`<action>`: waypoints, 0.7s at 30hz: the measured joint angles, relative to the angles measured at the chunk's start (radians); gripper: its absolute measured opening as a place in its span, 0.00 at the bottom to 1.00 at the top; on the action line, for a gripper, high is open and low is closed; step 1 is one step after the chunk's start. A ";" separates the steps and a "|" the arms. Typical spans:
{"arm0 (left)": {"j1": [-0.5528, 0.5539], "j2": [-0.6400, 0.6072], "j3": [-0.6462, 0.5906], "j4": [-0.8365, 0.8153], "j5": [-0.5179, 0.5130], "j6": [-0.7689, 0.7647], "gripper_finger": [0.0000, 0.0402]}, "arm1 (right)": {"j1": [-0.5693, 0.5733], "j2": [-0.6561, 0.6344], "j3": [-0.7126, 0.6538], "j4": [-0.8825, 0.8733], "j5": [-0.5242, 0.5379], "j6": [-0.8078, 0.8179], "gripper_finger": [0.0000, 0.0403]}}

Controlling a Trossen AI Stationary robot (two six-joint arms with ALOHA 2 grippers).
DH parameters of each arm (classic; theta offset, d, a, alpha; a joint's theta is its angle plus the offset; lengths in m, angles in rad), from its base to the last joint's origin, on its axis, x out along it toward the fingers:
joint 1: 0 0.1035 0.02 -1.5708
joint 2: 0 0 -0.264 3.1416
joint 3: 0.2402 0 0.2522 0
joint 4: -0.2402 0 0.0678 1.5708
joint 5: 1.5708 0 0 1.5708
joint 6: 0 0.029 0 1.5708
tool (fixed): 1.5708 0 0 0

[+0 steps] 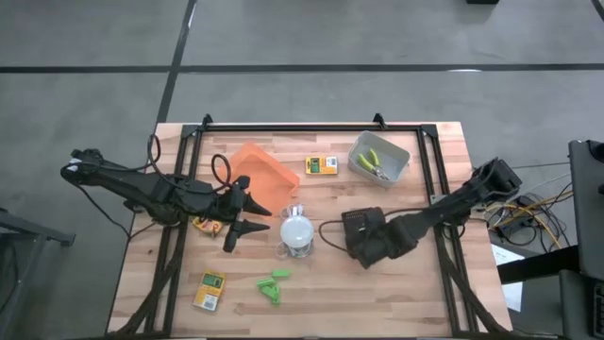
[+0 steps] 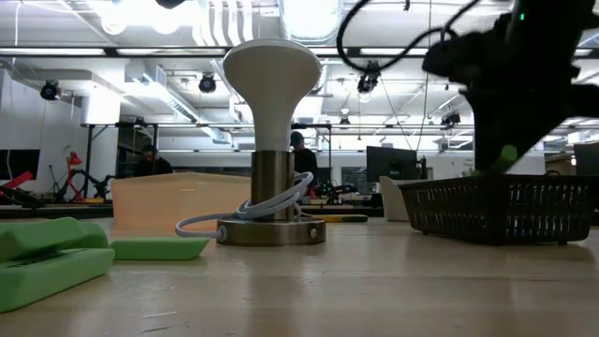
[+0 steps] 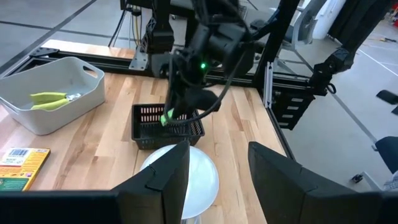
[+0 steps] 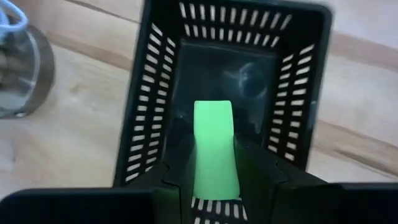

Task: Pick & Place School Supplies
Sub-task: Put the green eraser into the black bin

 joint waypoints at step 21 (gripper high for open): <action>0.000 0.000 0.000 -0.001 0.000 0.000 0.42 | -0.054 0.000 -0.161 0.243 -0.129 -0.021 0.23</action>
